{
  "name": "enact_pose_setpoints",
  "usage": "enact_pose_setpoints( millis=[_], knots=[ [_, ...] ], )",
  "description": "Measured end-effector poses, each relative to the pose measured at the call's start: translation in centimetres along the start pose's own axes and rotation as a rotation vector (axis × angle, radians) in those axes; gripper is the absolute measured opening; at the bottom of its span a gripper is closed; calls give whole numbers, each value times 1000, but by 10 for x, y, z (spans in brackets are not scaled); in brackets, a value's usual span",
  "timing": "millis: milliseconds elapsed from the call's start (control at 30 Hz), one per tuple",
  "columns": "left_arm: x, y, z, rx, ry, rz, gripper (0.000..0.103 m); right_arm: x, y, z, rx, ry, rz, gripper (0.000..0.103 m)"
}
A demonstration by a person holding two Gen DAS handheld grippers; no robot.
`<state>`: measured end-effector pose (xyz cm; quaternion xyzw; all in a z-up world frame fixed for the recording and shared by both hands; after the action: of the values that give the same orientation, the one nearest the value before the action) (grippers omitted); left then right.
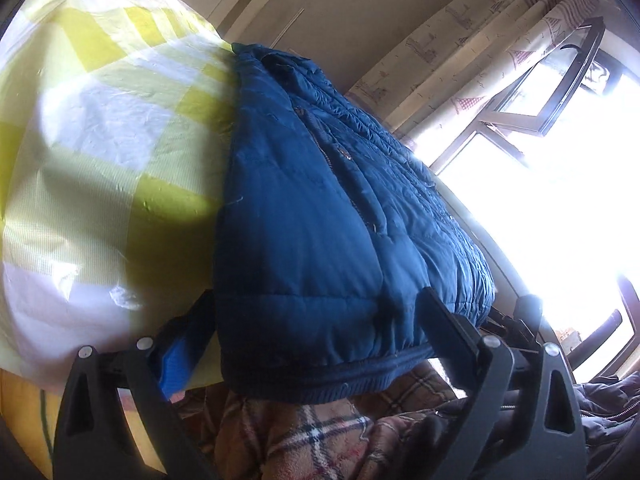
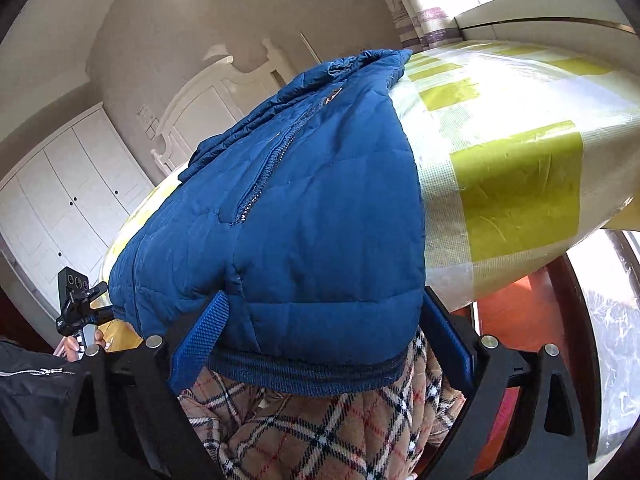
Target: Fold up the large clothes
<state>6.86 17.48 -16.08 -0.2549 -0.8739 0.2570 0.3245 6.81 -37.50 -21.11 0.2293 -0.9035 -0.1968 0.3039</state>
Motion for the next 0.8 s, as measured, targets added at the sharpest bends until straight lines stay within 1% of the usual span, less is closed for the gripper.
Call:
enact_pose_setpoints(
  millis=[33,67,100,133,167,233,267,333,400,500,533,567,633,667,700,733,767,800],
  knots=[
    [-1,0,0,6,6,19,85,0,1,1,10,1,-10,80],
    [-1,-1,0,6,12,18,75,0,4,1,21,7,-31,68],
    [0,-2,1,-6,17,17,64,4,6,2,30,7,-58,61],
    [1,-6,2,-26,28,36,51,10,9,4,36,1,-73,49],
    [5,-11,3,-50,26,36,45,16,11,5,39,-4,-92,43],
    [13,-18,2,-89,25,32,39,31,13,8,33,-23,-138,38],
    [15,-19,2,-96,26,31,37,37,15,10,27,-34,-162,37],
    [19,-20,0,-96,25,46,37,45,15,9,5,-47,-203,37],
    [17,-18,-2,-83,29,53,39,44,14,7,-14,-47,-205,38],
    [9,-11,-2,-41,27,47,64,25,7,4,-44,-10,-130,47],
    [5,-9,-3,-20,23,38,80,19,2,5,-67,-5,-126,50],
    [2,-7,-3,-3,16,41,83,15,-2,5,-89,-12,-136,50],
    [-4,-7,-4,5,19,39,82,12,-7,6,-112,-29,-142,50],
    [-6,-9,-4,-3,29,30,75,13,-6,7,-100,-38,-132,43],
    [-7,-11,-4,-24,39,13,60,16,1,8,-61,-52,-127,36],
    [-6,-15,-2,-46,50,21,46,23,10,9,-15,-70,-118,26],
    [-2,-19,-2,-63,48,28,35,31,19,10,24,-87,-107,23],
    [4,-23,-2,-81,47,31,31,40,27,11,55,-102,-96,22]
  ],
)
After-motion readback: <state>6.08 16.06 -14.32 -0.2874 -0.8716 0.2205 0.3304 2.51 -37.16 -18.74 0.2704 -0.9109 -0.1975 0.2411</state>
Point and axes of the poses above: each gripper's, at about its wrist camera, not at the fingertips, and x roughly against the way its jaws point, y to its left, z to its underside, the point moved 1 cm from there along -x, roughly the way its jaws point, and after that the axes turned 1 degree about x, right-handed, at the moved point
